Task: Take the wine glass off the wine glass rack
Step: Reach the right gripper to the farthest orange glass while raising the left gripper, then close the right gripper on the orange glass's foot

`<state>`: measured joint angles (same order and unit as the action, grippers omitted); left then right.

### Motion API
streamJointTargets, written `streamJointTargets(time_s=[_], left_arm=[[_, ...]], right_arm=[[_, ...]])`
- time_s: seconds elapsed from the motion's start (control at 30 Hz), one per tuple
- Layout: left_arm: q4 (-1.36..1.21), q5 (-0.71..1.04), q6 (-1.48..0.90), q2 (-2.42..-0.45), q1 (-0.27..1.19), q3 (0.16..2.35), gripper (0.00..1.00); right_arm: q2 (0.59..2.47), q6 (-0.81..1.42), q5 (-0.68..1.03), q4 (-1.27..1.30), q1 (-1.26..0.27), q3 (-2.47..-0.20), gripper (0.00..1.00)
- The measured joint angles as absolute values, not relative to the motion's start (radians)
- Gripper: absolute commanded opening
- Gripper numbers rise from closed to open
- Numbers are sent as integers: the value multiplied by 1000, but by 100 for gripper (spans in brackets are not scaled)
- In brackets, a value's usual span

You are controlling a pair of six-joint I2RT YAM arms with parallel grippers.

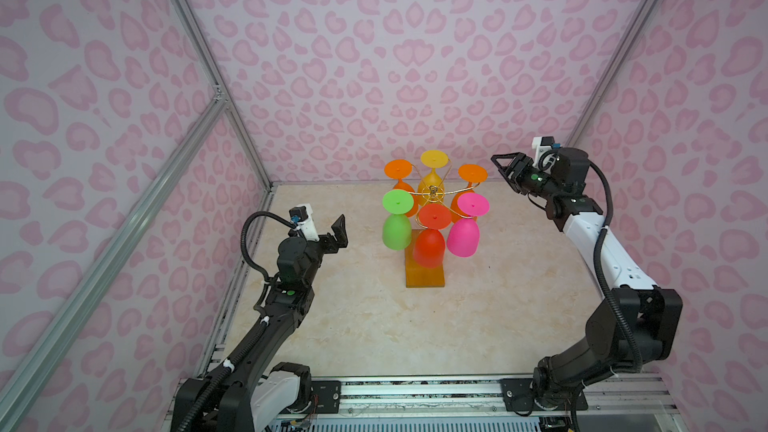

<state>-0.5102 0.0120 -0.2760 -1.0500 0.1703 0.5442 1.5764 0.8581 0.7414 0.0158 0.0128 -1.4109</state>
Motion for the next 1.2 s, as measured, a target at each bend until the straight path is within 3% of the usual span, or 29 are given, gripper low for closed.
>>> streamJointTargets(time_s=[0.53, 0.9, 1.2], left_arm=[[-496, 21, -279, -1065, 179, 553, 98], [-494, 22, -279, -1073, 190, 554, 98], [-491, 19, -279, -1073, 192, 555, 97]], right_arm=[[1546, 907, 787, 71, -32, -1346, 46], [1534, 930, 823, 83, -44, -1346, 41], [1539, 922, 838, 76, -57, -1348, 28]])
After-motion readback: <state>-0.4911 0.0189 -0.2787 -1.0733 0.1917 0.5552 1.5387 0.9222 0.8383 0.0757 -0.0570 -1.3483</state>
